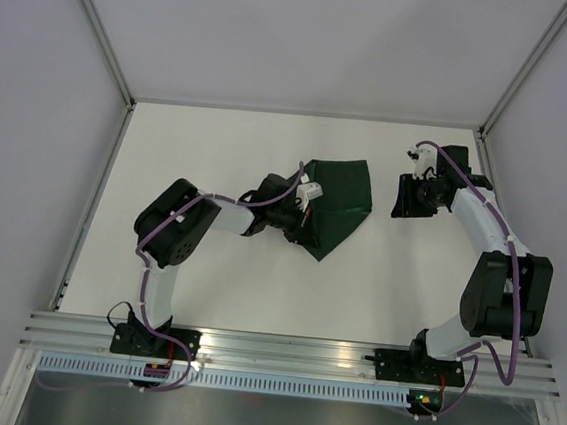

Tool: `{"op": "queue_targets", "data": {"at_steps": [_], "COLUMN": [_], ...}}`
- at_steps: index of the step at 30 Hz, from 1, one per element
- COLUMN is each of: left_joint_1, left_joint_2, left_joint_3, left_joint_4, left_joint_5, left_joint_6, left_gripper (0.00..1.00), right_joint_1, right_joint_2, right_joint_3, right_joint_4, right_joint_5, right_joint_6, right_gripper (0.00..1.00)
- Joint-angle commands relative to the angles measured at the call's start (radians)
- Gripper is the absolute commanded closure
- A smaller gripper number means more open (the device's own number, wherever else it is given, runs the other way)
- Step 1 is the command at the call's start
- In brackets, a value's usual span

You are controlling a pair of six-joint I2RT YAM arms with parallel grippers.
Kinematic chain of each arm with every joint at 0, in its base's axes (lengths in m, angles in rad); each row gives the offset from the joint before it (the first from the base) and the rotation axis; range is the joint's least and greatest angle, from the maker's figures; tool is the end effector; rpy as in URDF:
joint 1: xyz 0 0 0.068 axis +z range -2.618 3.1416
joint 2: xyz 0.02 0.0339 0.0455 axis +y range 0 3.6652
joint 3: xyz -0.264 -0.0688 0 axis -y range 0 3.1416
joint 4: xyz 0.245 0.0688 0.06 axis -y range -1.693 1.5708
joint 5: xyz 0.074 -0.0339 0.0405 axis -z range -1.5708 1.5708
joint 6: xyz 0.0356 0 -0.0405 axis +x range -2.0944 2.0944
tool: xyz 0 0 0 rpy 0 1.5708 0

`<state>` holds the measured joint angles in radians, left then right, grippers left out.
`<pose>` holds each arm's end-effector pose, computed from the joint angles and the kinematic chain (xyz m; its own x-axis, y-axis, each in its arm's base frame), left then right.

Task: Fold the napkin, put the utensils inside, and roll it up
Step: Fold the napkin

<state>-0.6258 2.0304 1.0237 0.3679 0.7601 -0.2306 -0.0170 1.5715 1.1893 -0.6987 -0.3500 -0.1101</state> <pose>0.3090 -0.2535 0.1156 -0.6699 0.2798 -0.6877 0.7393 0.3363 -0.5834 0.3206 0.0068 0.2470 -0.8609 -0.0886 -0.5009 -0.2414 0.9379 0.2490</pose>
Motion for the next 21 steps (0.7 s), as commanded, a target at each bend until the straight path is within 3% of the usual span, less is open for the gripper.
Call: {"op": "queue_targets", "data": {"at_steps": [1, 13, 21], "left_joint_1": [-0.014, -0.032, -0.032], "left_joint_2": [-0.042, -0.059, -0.081], "left_joint_3": [-0.008, 0.022, 0.045], "left_joint_4": [-0.032, -0.089, -0.124], "left_joint_5": [-0.028, -0.047, -0.05], "left_joint_6": [0.083, 0.119, 0.14], "left_gripper": [0.98, 0.89, 0.68], "right_joint_1": [0.003, 0.008, 0.008], "right_joint_2": [-0.022, -0.013, -0.011], "right_joint_3": [-0.002, -0.003, -0.002], "right_joint_4": [0.022, 0.03, 0.03], "right_joint_5": [0.014, 0.022, 0.025], "right_joint_6": [-0.003, -0.003, -0.003], "right_gripper": [0.57, 0.57, 0.57]}}
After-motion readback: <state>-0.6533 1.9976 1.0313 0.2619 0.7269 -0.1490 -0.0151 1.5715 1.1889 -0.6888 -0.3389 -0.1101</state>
